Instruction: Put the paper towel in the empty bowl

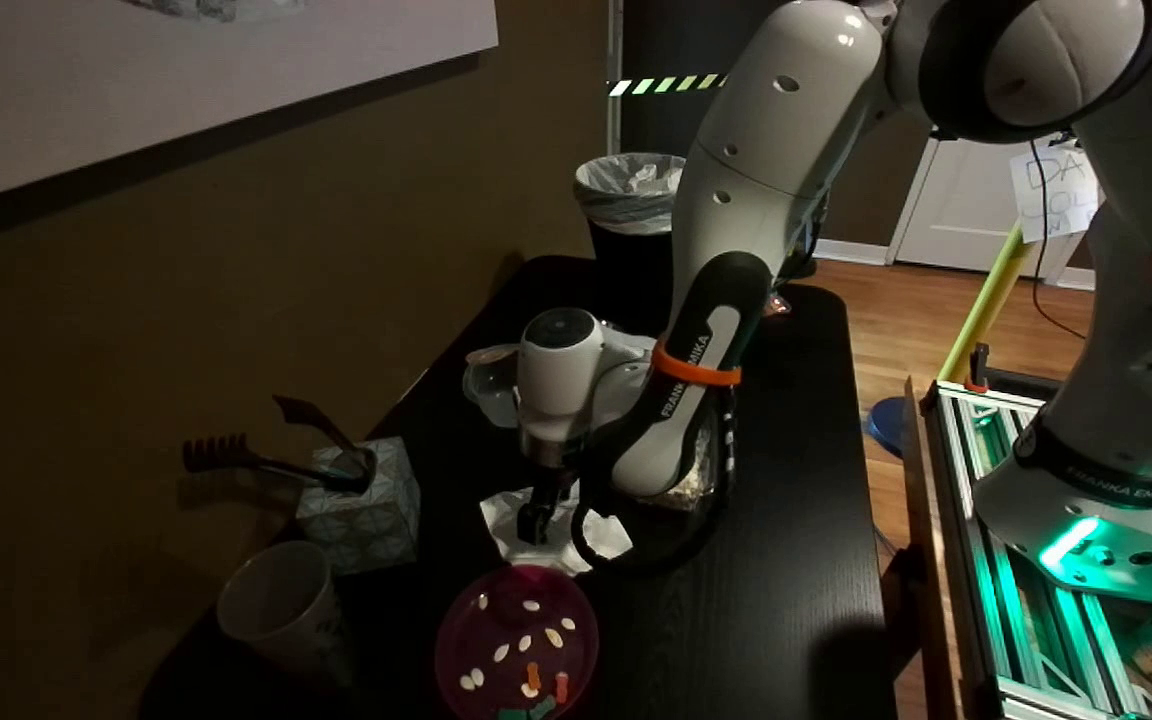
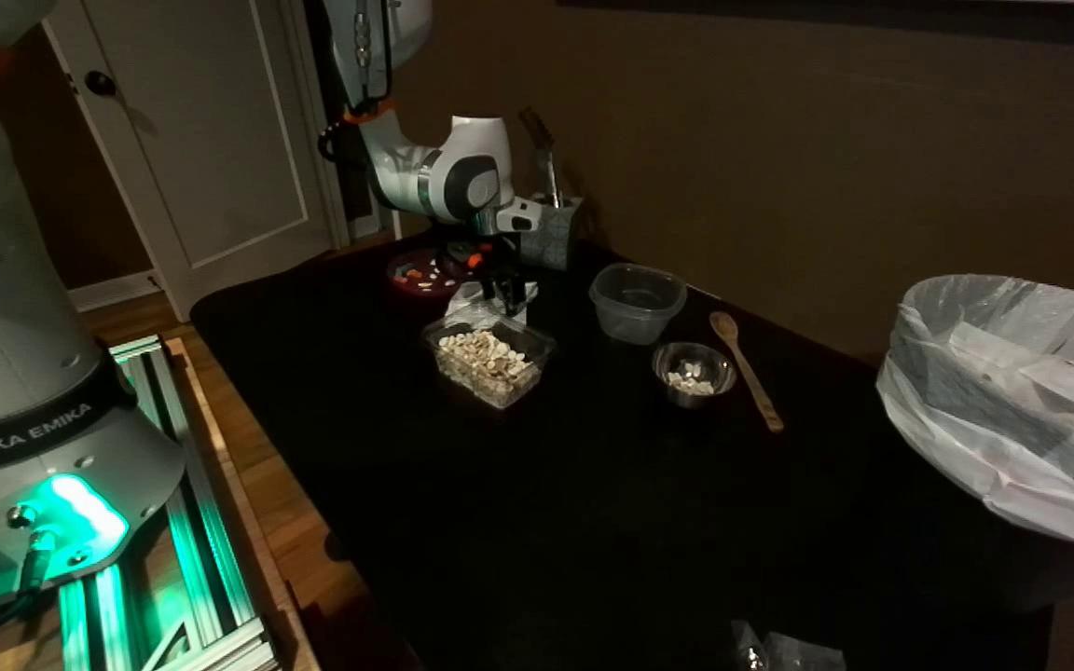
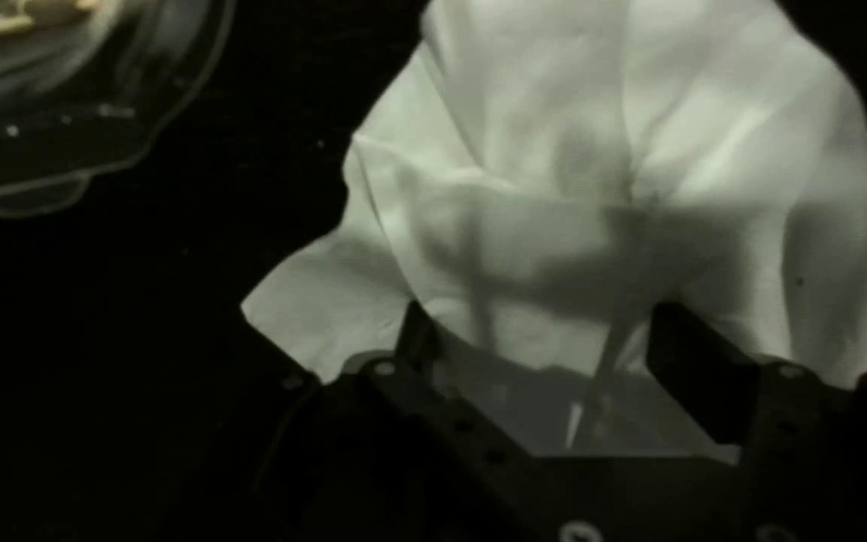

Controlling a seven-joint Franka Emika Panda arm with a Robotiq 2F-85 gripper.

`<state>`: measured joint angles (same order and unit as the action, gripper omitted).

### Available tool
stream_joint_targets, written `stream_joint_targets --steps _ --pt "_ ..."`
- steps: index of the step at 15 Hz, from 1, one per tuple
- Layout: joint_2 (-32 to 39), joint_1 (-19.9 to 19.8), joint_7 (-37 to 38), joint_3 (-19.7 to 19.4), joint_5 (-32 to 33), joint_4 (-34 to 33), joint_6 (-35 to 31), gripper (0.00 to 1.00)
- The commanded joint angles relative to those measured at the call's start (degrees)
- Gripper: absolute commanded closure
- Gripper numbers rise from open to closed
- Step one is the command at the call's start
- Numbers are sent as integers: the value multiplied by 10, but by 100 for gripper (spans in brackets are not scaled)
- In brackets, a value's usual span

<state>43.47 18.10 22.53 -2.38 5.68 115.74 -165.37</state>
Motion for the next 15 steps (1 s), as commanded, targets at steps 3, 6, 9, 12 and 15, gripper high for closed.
stream_joint_targets --steps 3,6,9,12,15 --pt "16 8 -16 -6 -22 -22 13 71" --pt "8 11 -12 -10 -24 -18 8 93" --pt "-16 15 -8 -15 -23 2 -5 100" --pt "-33 18 -4 -21 -24 18 -21 99" --pt "-69 18 -3 -26 -28 53 -62 99"
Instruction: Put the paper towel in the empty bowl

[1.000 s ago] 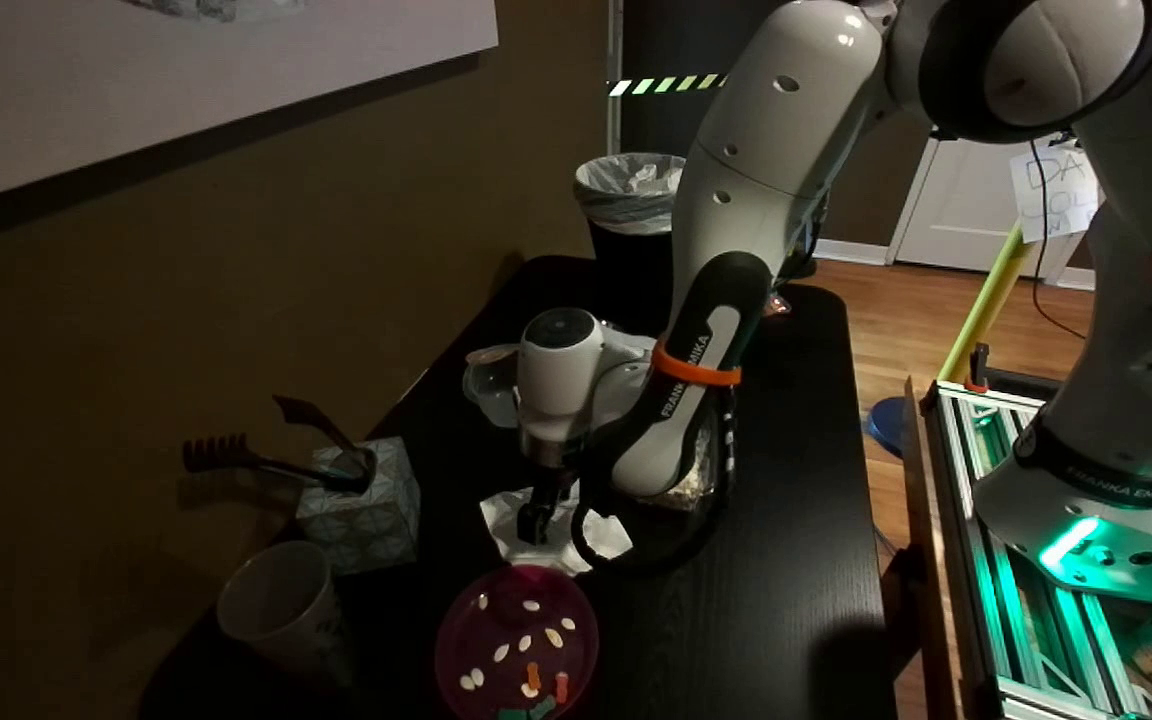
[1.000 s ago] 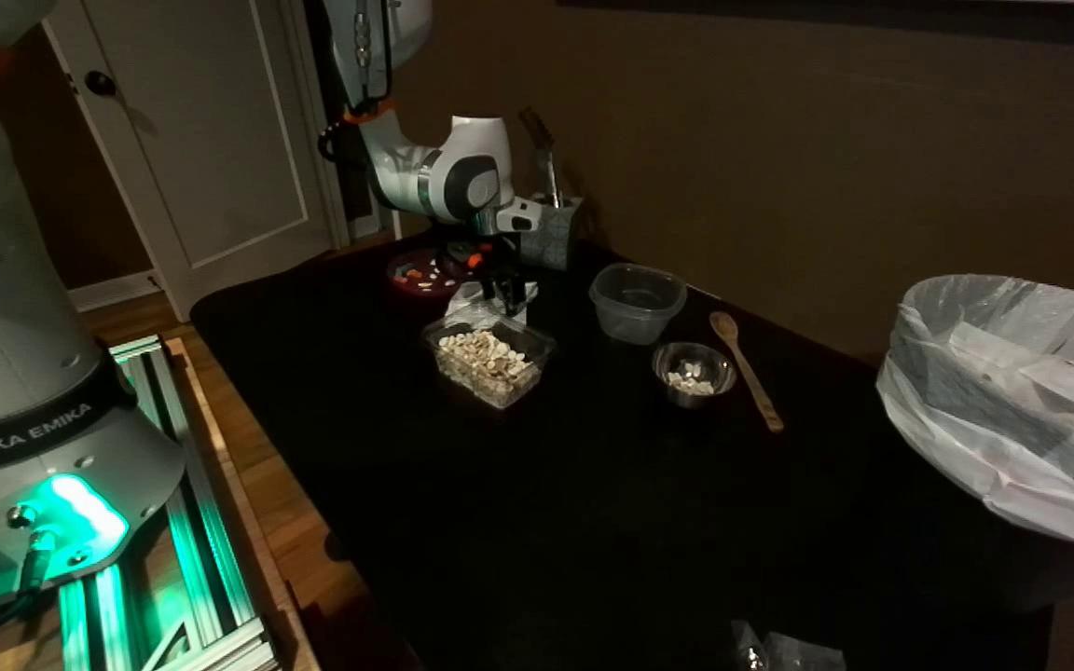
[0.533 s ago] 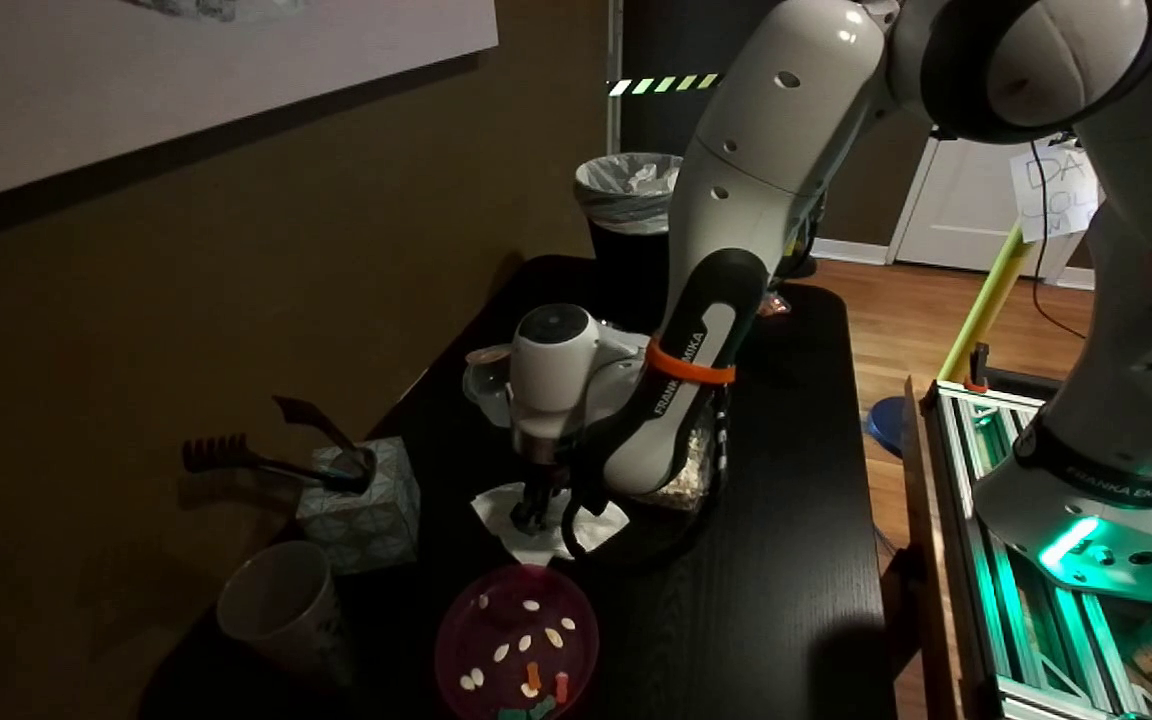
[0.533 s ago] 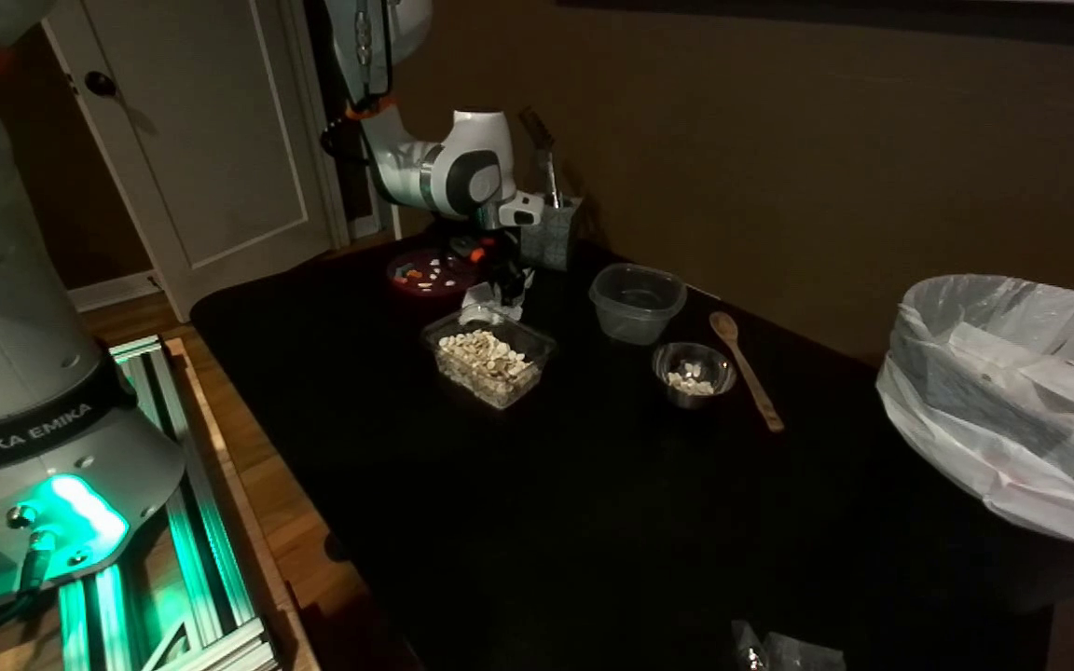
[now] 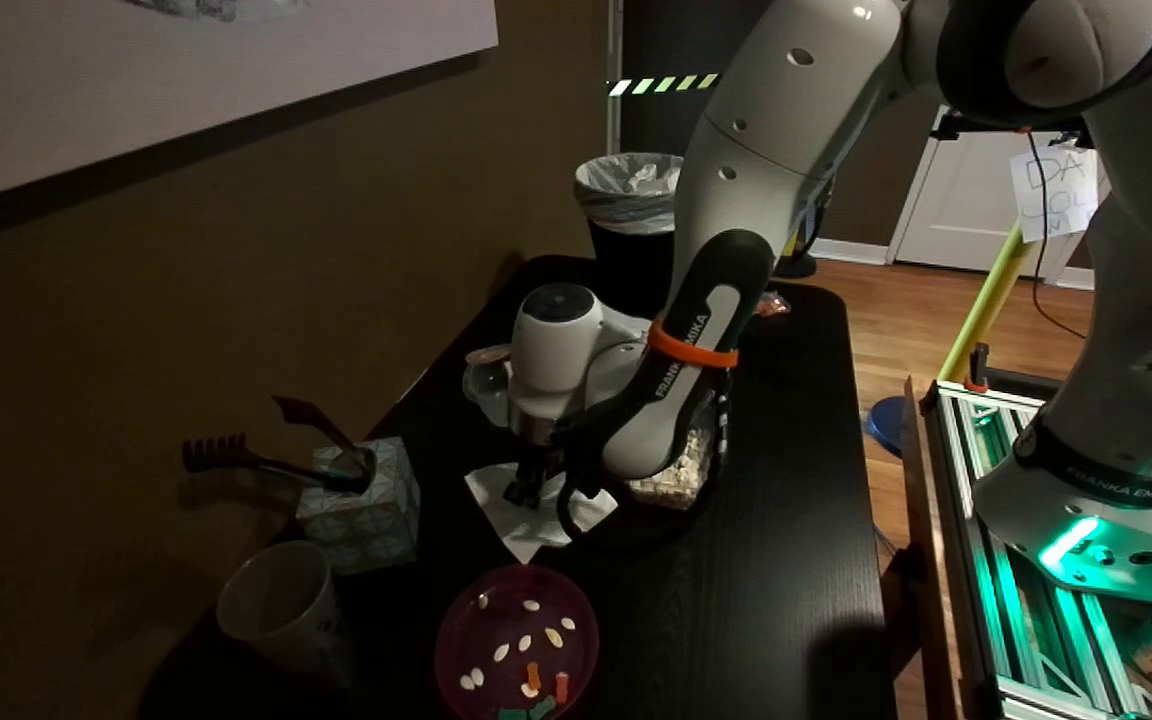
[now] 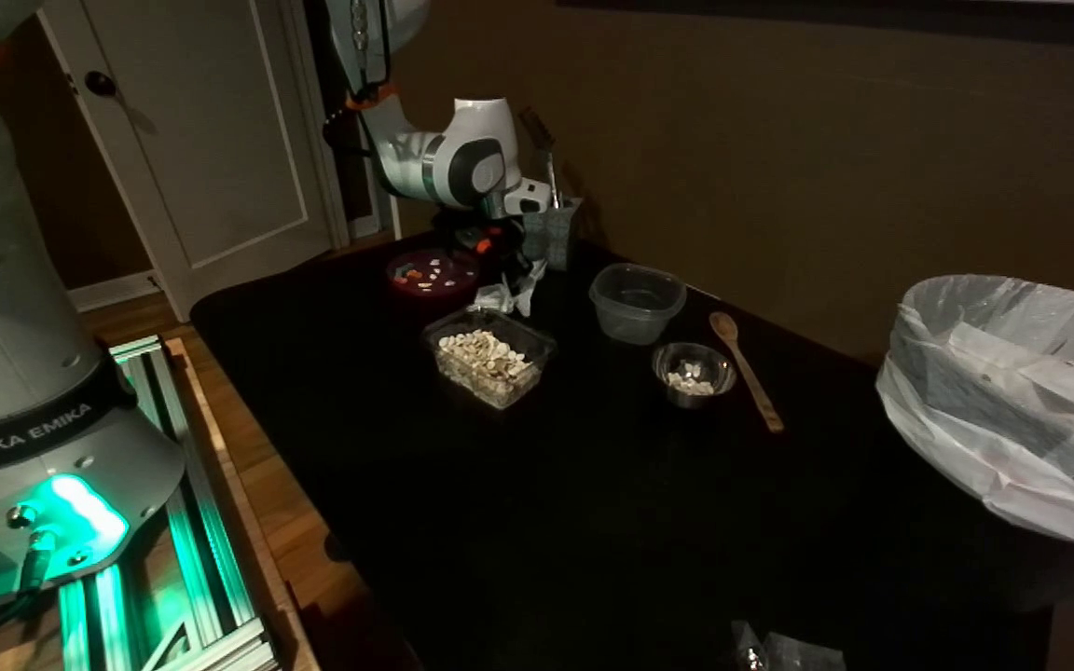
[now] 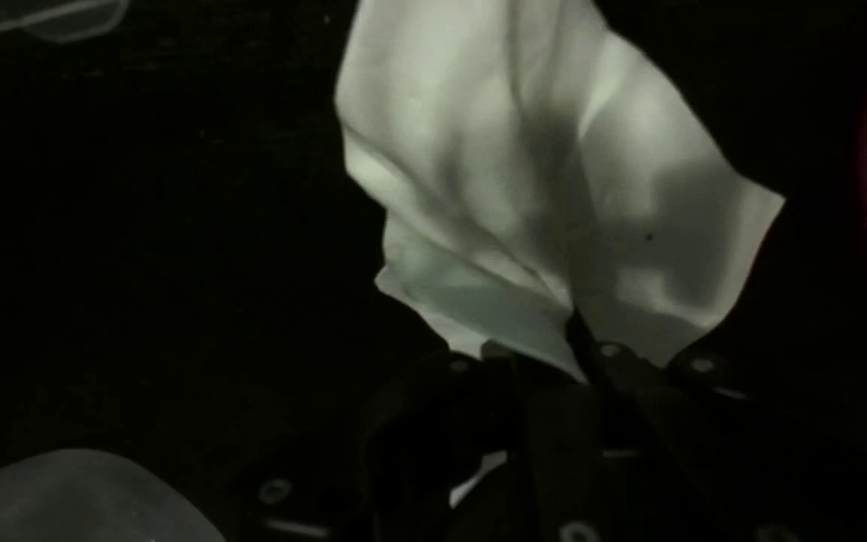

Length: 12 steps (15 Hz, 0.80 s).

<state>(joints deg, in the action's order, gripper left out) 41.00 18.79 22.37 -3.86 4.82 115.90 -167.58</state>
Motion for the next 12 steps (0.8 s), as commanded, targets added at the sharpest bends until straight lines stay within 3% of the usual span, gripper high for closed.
stream_joint_targets --steps 1,4,6,7,10,11,12 --pt "-59 13 1 -16 -23 66 -61 99" --pt "-98 17 8 -28 -51 103 -114 99" --pt "-124 -8 -16 -5 -70 122 -111 99" --pt "-87 5 -19 -18 -67 82 -106 96" --pt "-113 1 -19 -15 -72 104 -106 99" --pt "-119 -28 -21 15 -88 105 -118 99" --pt "-124 -25 -8 6 -100 107 -142 99"
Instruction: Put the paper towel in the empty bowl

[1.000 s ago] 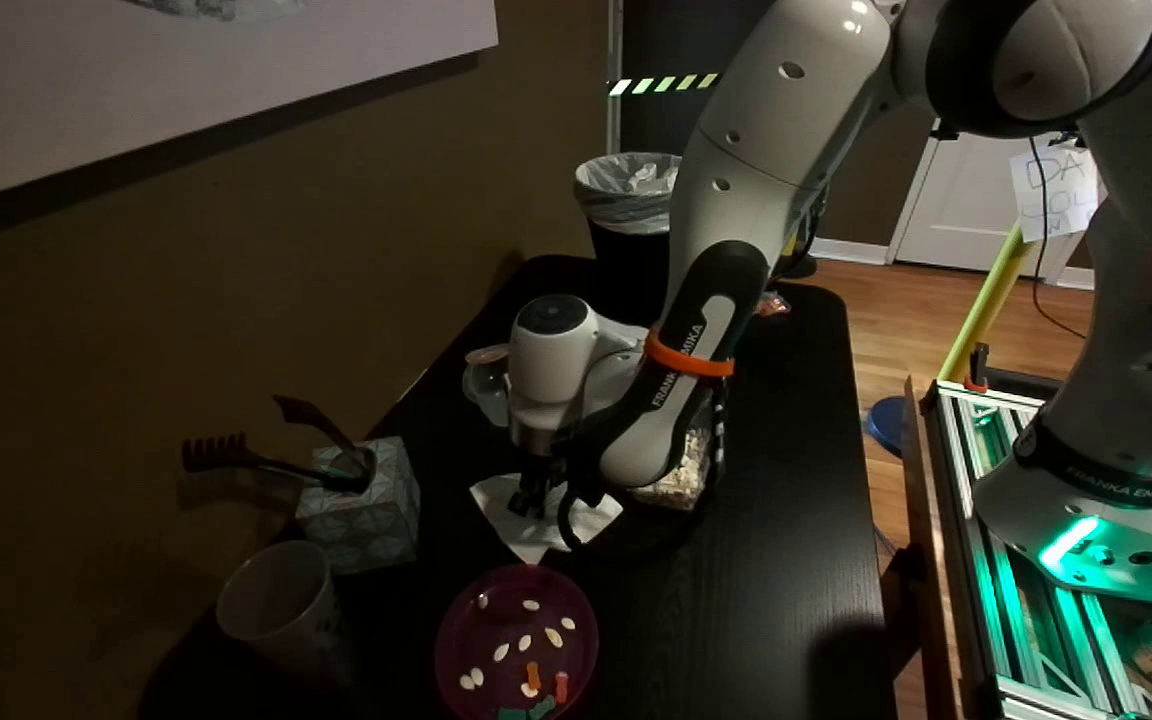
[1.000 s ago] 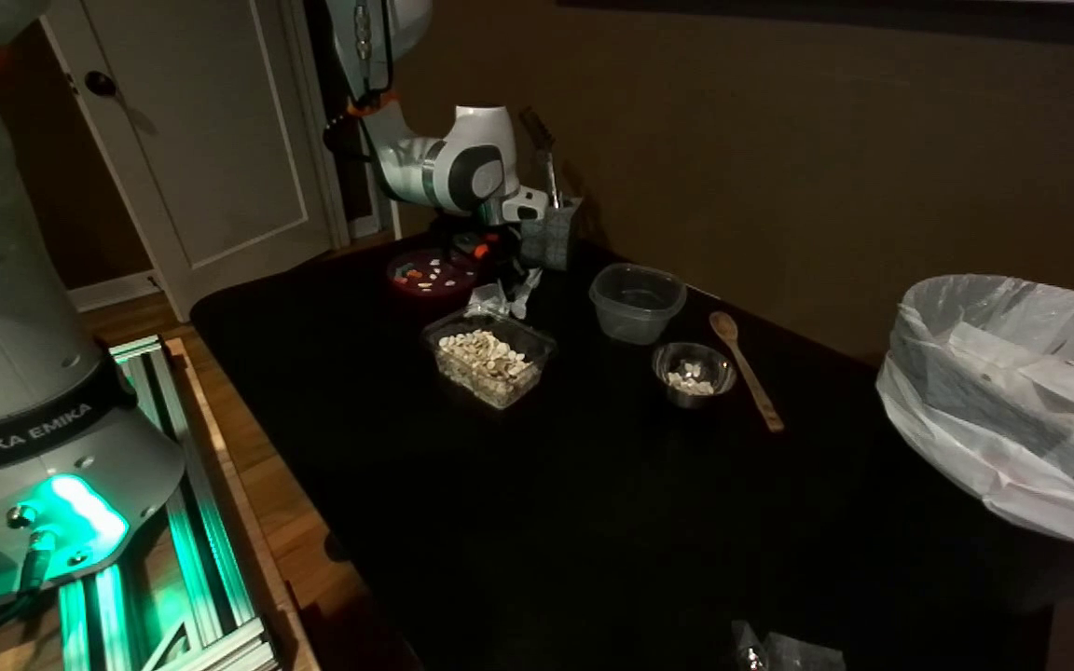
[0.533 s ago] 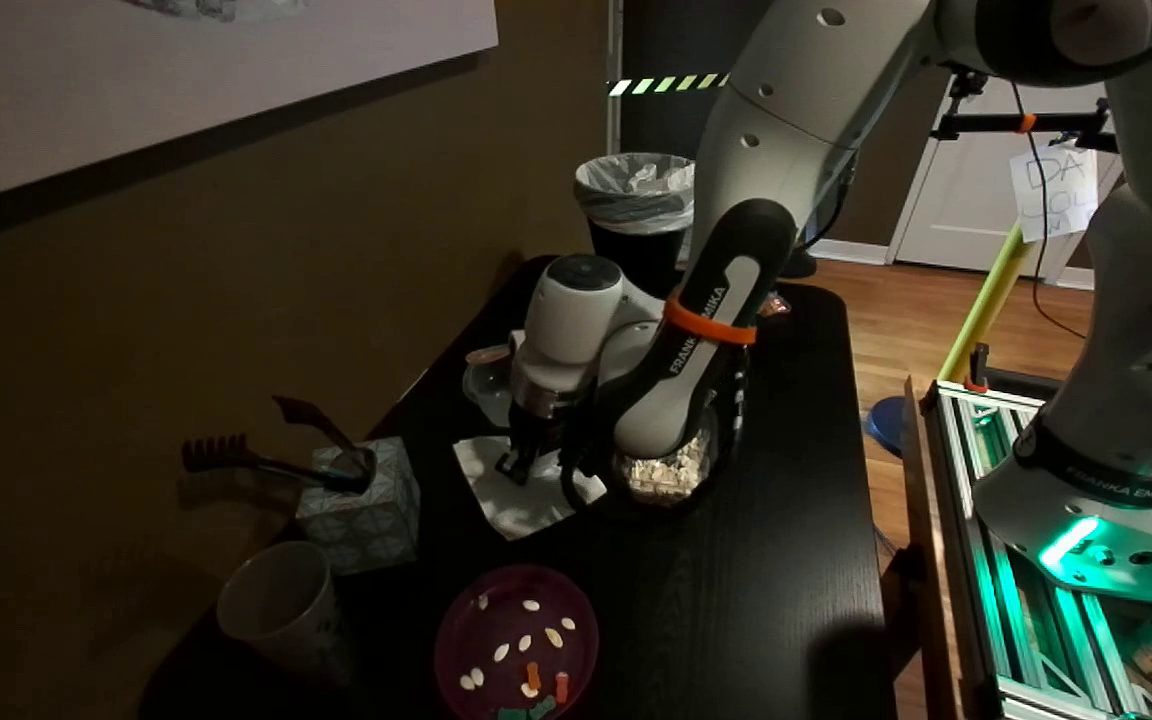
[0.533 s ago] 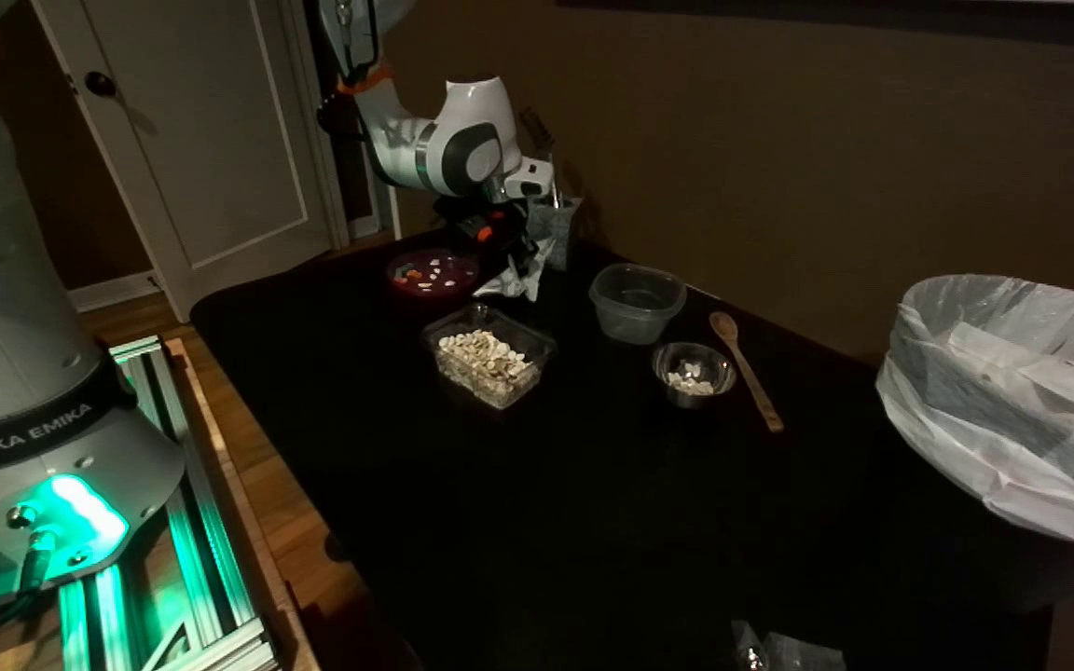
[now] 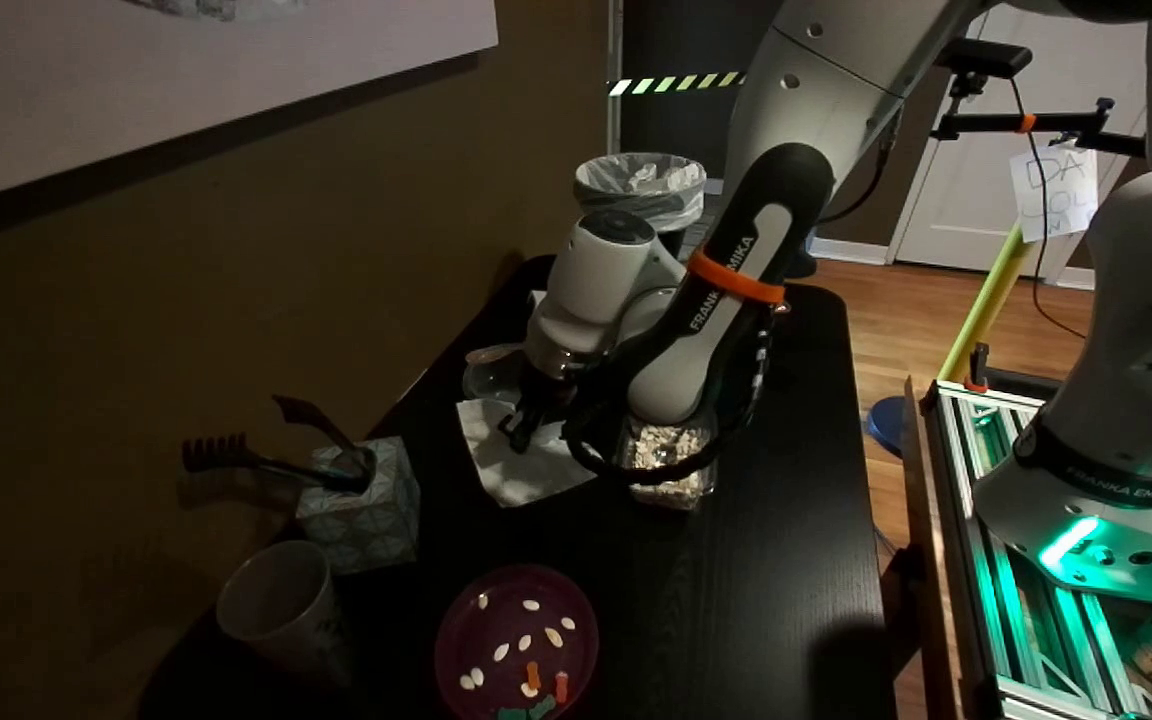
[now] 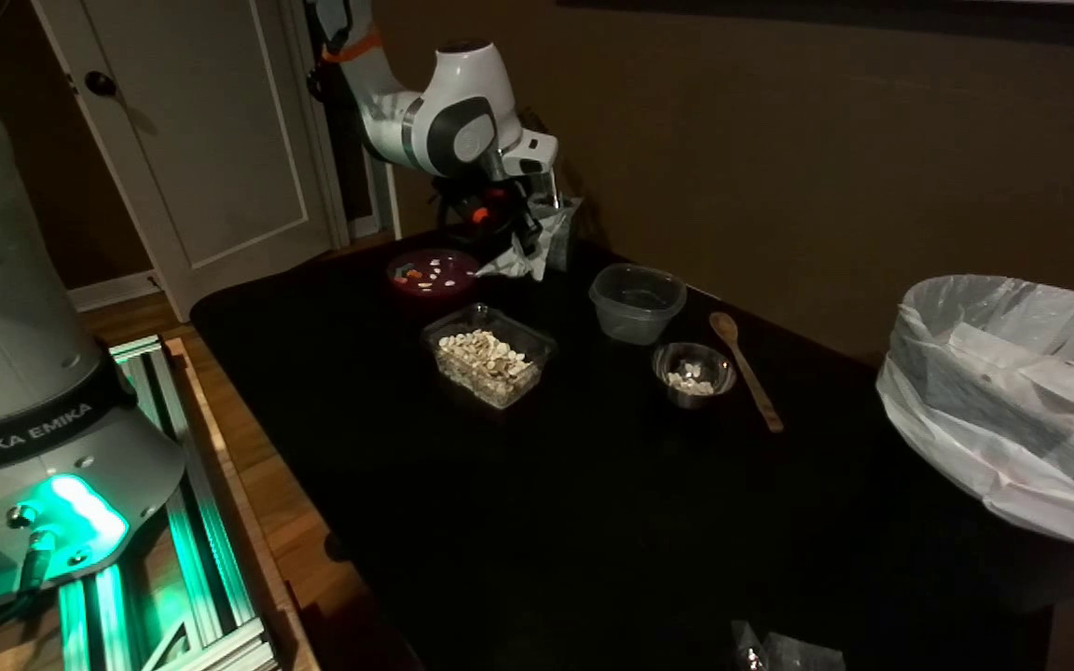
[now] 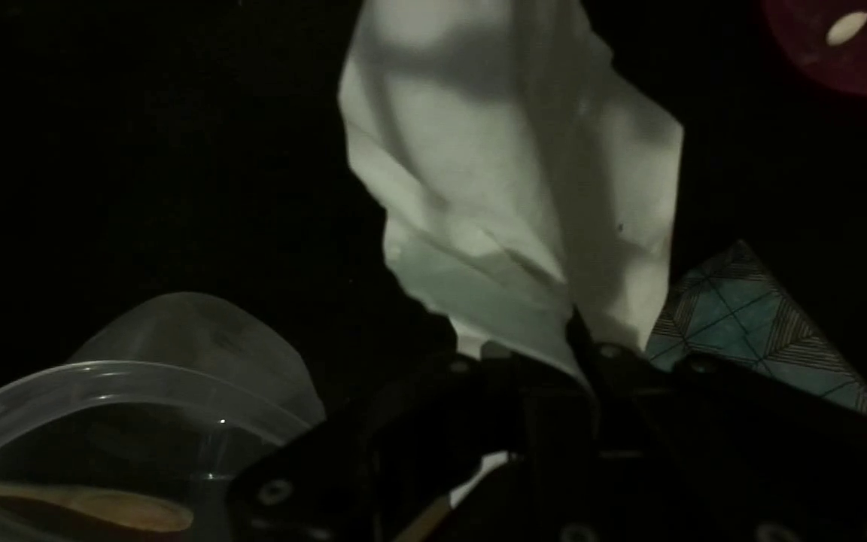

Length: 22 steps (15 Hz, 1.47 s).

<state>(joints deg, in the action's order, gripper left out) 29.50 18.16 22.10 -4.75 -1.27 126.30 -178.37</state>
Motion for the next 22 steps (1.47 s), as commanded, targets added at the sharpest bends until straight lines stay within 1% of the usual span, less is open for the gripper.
stream_joint_targets --steps 1,2,3,4,5,8,10,11,12,13,14,15,16,18,20,21,22 --pt "-18 -16 7 3 -55 8 -59 99" --pt "-26 -19 7 0 -72 9 -75 99" --pt "-31 -12 8 -18 -89 10 -93 99" --pt "-34 2 30 -47 -84 10 -109 99" --pt "-33 21 33 -82 -97 8 -123 99" --pt "-13 94 44 -203 -143 -3 -153 99" --pt "8 140 57 -271 -191 -13 -148 99" --pt "-21 87 33 -214 -149 -4 -137 96" --pt "-16 105 36 -241 -164 -4 -137 96" --pt "-13 116 39 -254 -170 -5 -137 96" --pt "-10 122 41 -259 -174 -5 -137 96" --pt "-3 115 59 -247 -184 -20 -125 99" --pt "0 112 69 -244 -189 -28 -127 99" --pt "10 103 87 -246 -194 -48 -126 99" --pt "13 86 106 -242 -198 -68 -108 99" --pt "18 84 116 -247 -204 -79 -94 99" --pt "26 88 123 -263 -209 -94 -65 99"
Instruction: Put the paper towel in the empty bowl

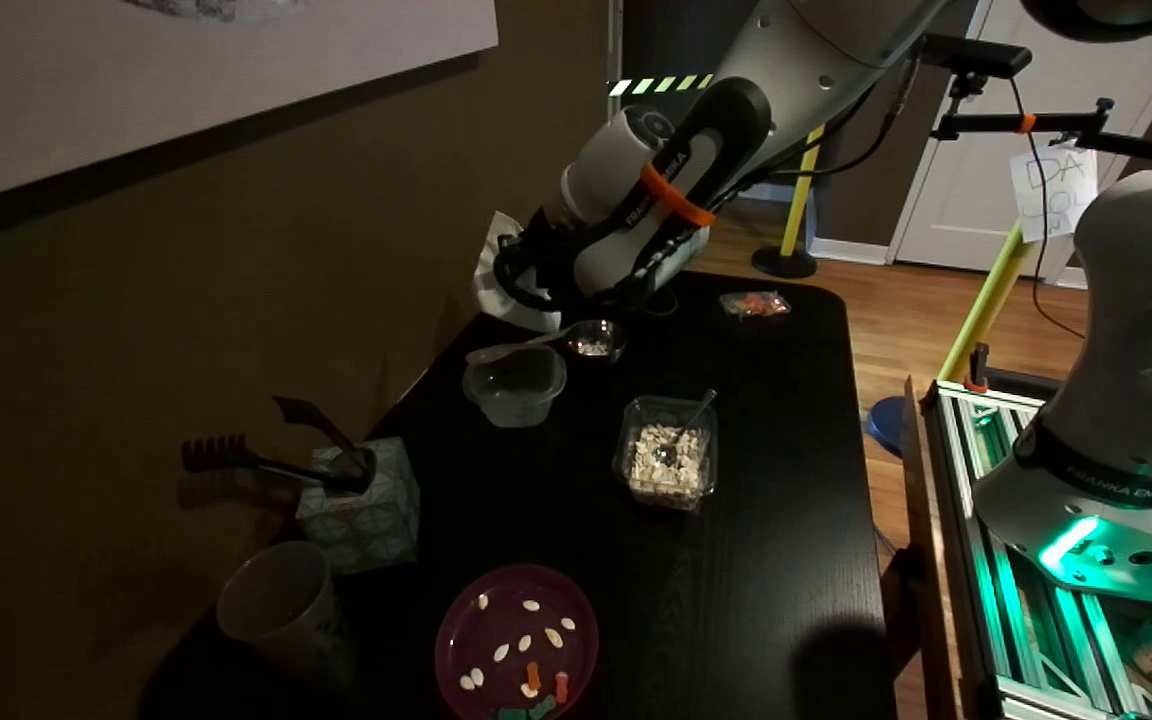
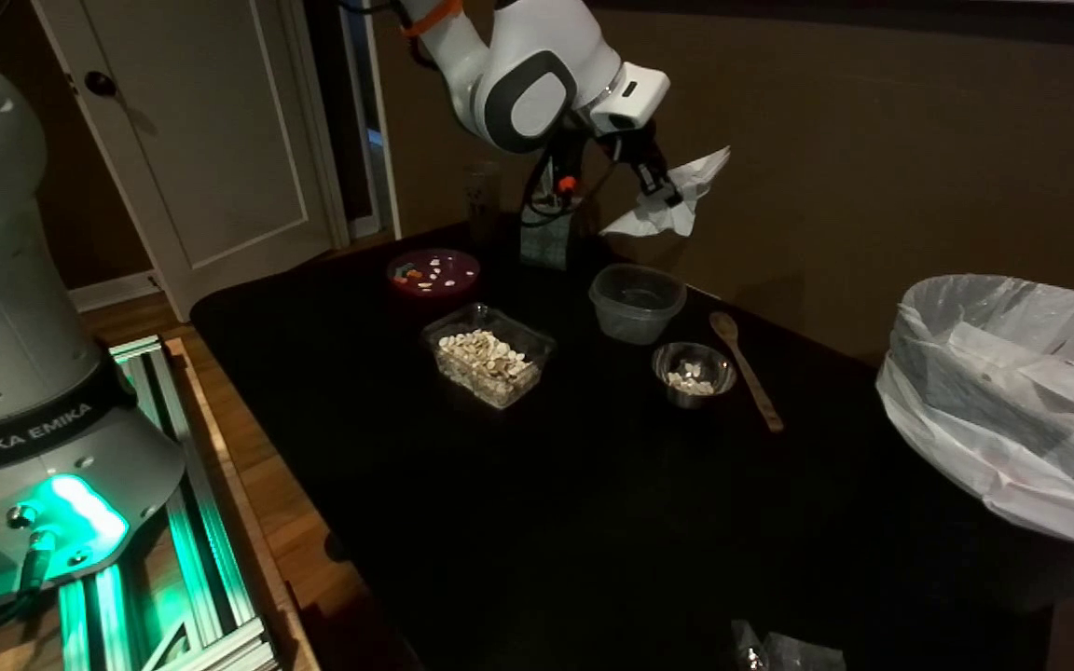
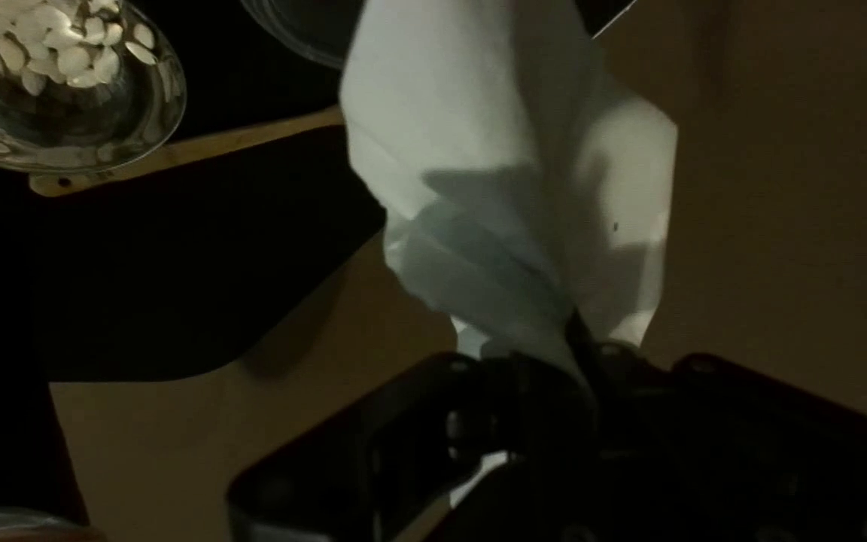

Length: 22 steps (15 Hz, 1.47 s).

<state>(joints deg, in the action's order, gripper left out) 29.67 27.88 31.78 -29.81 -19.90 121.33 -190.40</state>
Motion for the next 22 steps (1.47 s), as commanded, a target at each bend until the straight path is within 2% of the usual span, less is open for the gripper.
stream_joint_targets --steps 1,2,4,5,6,7,8,11,12,15,17,20,22 --pt "30 -11 35 -19 -24 -58 79 99" --pt "47 1 49 -43 -29 -76 112 99" --pt "62 1 66 -61 -16 -106 196 99" --pt "63 -16 63 -43 -17 -120 223 99" --pt "61 -38 54 -18 -28 -130 234 99" --pt "41 -17 46 -40 -13 -97 205 99" --pt "45 -20 46 -37 -13 -104 210 96" --pt "44 -20 46 -37 -13 -104 209 99" --pt "39 -60 67 7 26 -111 205 99" --pt "56 -129 29 107 27 -145 205 99" --pt "87 -159 17 151 32 -178 202 99" --pt "131 -170 17 168 45 -220 209 99" --pt "165 -152 40 141 59 -246 213 99"
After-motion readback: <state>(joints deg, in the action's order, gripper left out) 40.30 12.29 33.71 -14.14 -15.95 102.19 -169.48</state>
